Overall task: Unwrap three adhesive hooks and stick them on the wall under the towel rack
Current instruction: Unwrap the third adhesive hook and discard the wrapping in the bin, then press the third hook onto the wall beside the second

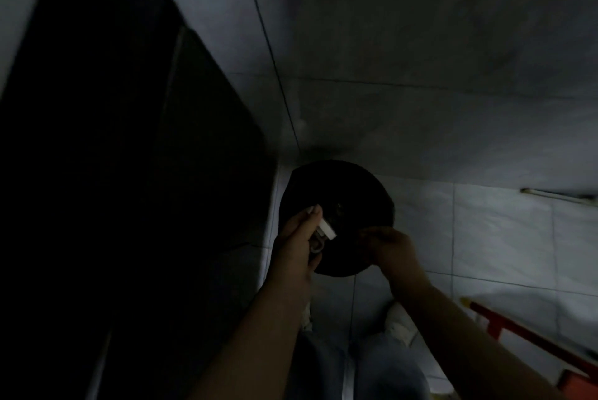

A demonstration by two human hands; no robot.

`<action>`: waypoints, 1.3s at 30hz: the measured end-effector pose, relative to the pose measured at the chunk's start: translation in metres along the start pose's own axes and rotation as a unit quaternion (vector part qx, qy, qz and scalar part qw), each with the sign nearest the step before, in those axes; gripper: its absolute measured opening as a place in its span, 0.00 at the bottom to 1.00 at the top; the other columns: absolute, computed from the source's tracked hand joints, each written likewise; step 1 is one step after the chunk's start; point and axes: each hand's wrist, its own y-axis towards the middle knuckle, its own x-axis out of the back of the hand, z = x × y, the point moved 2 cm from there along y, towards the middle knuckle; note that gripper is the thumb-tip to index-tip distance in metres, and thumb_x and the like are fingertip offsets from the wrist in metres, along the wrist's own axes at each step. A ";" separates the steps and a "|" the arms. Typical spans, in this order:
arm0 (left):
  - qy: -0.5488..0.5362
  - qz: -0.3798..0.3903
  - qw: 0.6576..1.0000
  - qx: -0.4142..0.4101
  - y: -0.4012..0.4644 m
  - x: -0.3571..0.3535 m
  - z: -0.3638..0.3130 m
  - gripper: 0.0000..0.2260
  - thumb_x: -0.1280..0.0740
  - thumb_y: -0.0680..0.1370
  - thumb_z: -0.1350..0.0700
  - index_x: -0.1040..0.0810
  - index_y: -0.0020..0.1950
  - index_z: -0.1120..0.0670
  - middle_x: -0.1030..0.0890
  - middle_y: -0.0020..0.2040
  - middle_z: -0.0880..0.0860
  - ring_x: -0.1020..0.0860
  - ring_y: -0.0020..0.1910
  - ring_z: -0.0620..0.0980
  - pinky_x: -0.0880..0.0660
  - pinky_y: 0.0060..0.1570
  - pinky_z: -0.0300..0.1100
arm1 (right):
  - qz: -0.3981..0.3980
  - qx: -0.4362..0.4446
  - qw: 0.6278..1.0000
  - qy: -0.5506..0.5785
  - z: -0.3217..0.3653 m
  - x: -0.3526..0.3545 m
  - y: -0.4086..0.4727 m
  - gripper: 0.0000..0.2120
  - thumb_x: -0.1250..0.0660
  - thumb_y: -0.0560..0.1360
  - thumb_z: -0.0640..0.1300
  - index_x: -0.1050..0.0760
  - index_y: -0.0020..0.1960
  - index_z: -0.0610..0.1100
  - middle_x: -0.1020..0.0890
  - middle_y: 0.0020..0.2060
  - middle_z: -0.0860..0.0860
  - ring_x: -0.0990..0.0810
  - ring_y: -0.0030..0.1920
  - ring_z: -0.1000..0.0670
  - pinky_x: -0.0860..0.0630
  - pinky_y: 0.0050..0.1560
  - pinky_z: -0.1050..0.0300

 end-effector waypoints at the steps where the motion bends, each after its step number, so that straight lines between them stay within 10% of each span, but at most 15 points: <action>1: -0.002 0.003 1.000 0.003 -0.003 -0.004 -0.002 0.08 0.30 0.74 0.50 0.20 0.53 0.45 0.18 0.56 0.50 0.22 0.57 0.50 0.26 0.50 0.44 | 0.002 0.029 1.000 -0.006 0.011 0.004 -0.009 0.06 0.34 0.73 0.32 0.21 0.49 0.35 0.20 0.34 0.45 0.22 0.34 0.49 0.25 0.32 0.64; 7: 0.008 0.058 0.998 0.002 -0.031 -0.031 -0.027 0.08 0.29 0.73 0.49 0.20 0.50 0.48 0.17 0.50 0.51 0.20 0.51 0.50 0.25 0.52 0.46 | 0.061 0.225 0.970 -0.076 0.074 0.019 -0.065 0.11 0.26 0.68 0.38 0.23 0.43 0.53 0.18 0.40 0.55 0.19 0.39 0.63 0.24 0.40 0.71; 13: 0.011 0.077 0.995 -0.060 -0.074 -0.054 -0.060 0.09 0.28 0.72 0.51 0.20 0.50 0.50 0.16 0.49 0.52 0.19 0.50 0.52 0.21 0.48 0.46 | 0.000 0.313 0.940 -0.133 0.115 0.028 -0.106 0.14 0.27 0.68 0.47 0.25 0.51 0.49 0.20 0.47 0.50 0.20 0.47 0.53 0.21 0.49 0.51; 19: 0.049 0.081 0.989 -0.113 -0.133 -0.077 -0.095 0.09 0.26 0.70 0.52 0.22 0.44 0.53 0.16 0.39 0.52 0.19 0.43 0.52 0.22 0.45 0.46 | -0.039 0.352 0.928 -0.113 0.157 0.039 -0.154 0.07 0.31 0.70 0.57 0.24 0.46 0.58 0.19 0.42 0.59 0.20 0.42 0.64 0.26 0.40 0.73; 25: 0.051 0.091 0.977 -0.183 -0.206 -0.102 -0.145 0.11 0.34 0.75 0.46 0.18 0.47 0.52 0.14 0.44 0.54 0.17 0.46 0.54 0.23 0.45 0.46 | -0.077 0.373 0.924 -0.037 0.216 0.068 -0.211 0.04 0.29 0.69 0.51 0.22 0.44 0.57 0.16 0.40 0.57 0.19 0.41 0.61 0.24 0.40 0.68; 39: 0.170 0.185 0.850 -0.462 -0.391 -0.150 -0.268 0.10 0.31 0.74 0.62 0.18 0.46 0.46 0.14 0.42 0.49 0.17 0.45 0.47 0.21 0.49 0.41 | -0.059 0.429 0.893 0.119 0.361 0.137 -0.362 0.04 0.27 0.69 0.43 0.20 0.41 0.50 0.15 0.34 0.56 0.18 0.33 0.58 0.25 0.31 0.70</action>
